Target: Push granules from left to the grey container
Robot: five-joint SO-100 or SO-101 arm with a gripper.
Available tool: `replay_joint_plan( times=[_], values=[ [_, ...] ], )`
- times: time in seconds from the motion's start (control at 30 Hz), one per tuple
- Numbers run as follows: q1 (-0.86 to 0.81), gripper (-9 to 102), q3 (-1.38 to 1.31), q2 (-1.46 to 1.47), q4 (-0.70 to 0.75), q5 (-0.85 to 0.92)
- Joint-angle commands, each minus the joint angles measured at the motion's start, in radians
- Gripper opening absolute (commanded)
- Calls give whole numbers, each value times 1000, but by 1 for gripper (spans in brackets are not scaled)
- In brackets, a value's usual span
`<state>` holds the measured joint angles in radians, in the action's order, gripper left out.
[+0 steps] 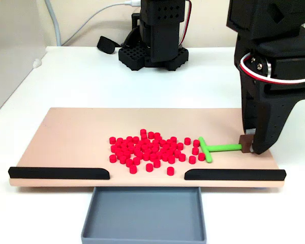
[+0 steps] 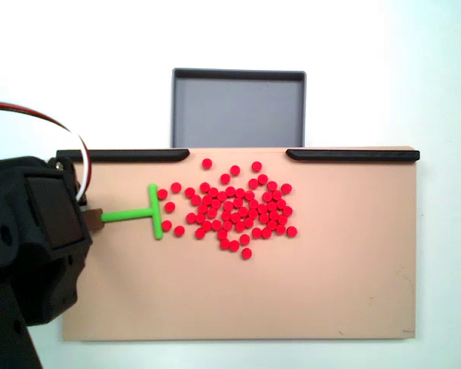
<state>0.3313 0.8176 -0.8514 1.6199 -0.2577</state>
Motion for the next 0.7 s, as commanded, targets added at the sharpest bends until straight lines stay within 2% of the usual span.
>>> replay_joint_plan(
  times=[0.0,0.67],
  values=[
    [-14,0,-11,-20,-5,8],
    [-21,0,55,-60,-3,31]
  ],
)
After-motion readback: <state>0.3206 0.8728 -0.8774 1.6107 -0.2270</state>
